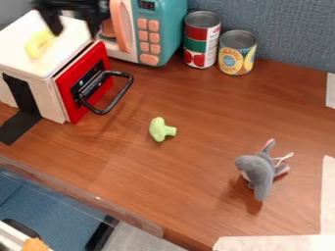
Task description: Move the broccoli to the bottom side of the table
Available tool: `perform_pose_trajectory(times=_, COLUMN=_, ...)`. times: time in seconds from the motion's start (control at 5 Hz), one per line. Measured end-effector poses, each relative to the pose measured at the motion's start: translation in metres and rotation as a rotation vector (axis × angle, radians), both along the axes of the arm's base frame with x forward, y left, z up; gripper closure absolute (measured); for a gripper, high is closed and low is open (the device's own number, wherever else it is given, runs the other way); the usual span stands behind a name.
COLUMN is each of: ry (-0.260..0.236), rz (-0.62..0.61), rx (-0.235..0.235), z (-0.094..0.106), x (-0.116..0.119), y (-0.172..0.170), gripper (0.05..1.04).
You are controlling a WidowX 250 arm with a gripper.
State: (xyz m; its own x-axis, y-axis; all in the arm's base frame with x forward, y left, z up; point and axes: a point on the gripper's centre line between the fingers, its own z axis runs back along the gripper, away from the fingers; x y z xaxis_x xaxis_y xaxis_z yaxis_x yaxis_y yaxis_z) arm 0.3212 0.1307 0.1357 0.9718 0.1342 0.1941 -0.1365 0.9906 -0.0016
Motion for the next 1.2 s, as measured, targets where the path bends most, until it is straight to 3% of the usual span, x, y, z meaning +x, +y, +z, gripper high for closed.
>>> perform_pose_trajectory(times=0.2, ry=0.020, rz=-0.050, rx=0.026, z=-0.016, x=0.001, y=-0.023, gripper=0.084)
perform_pose_trajectory(times=0.6, ry=0.059, rz=-0.109, rx=0.012, z=-0.072, x=0.003, y=-0.068, gripper=0.084)
perform_pose_trajectory(times=1.0, ry=0.138, rz=-0.084, rx=0.017, z=-0.121, x=-0.008, y=-0.084, gripper=0.084)
perform_pose_trajectory(times=1.2, ry=0.148, rz=-0.057, rx=0.034, z=-0.143, x=-0.009, y=-0.088, gripper=0.084)
